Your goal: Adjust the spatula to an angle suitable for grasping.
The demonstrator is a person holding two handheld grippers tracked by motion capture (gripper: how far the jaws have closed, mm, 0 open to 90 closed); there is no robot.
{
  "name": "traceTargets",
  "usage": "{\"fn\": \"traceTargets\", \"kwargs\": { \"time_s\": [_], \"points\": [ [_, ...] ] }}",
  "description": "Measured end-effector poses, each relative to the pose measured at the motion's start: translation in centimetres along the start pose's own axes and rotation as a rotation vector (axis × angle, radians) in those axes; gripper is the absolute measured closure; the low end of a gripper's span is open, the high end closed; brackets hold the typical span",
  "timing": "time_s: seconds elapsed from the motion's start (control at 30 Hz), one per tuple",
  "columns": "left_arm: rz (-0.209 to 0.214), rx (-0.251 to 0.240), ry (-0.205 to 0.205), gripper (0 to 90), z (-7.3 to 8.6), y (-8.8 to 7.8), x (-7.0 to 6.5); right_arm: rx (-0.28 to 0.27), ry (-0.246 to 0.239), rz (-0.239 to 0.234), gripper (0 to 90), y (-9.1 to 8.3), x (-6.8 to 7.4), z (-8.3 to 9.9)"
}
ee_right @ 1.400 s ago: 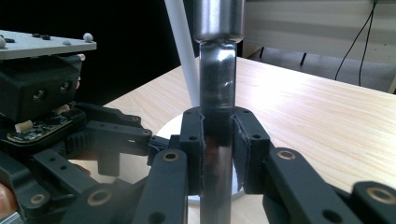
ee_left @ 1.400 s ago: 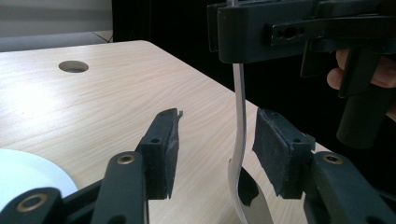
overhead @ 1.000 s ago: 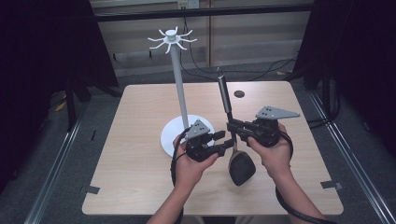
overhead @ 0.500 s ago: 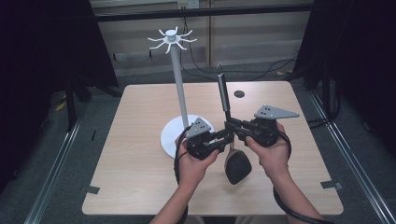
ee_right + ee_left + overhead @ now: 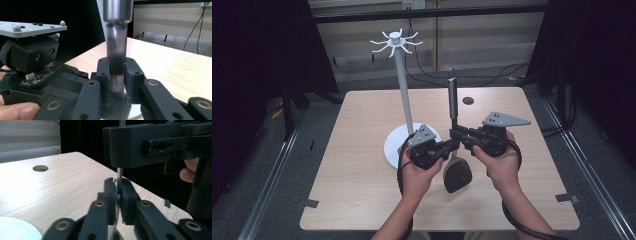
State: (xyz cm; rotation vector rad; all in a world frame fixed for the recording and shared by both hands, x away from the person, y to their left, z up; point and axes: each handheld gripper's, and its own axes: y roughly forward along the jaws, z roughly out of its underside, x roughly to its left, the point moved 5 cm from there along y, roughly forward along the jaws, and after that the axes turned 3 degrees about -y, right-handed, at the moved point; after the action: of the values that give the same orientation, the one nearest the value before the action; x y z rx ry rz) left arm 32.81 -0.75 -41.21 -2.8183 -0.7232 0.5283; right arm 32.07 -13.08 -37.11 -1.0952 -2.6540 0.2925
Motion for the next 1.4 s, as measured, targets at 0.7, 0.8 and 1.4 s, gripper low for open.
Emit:
{"fn": "traceTargets", "kwargs": {
  "time_s": [0.7, 0.8, 1.4],
  "points": [
    [0.038, 0.018, 0.07, 88.3, -0.8, -1.7, 0.3, -0.017, -0.026, -0.118, 76.1, 0.3, 0.6, -0.8],
    [0.044, 0.018, 0.078, 88.3, -0.9, -1.8, 0.4, -0.017, -0.018, -0.138, 76.0, 0.4, 0.5, -0.9],
    [0.047, 0.009, 0.082, 88.2, -1.9, -3.3, 1.7, -0.003, -0.029, -0.2, 73.2, 1.5, 0.7, -2.2]
  ]
}}
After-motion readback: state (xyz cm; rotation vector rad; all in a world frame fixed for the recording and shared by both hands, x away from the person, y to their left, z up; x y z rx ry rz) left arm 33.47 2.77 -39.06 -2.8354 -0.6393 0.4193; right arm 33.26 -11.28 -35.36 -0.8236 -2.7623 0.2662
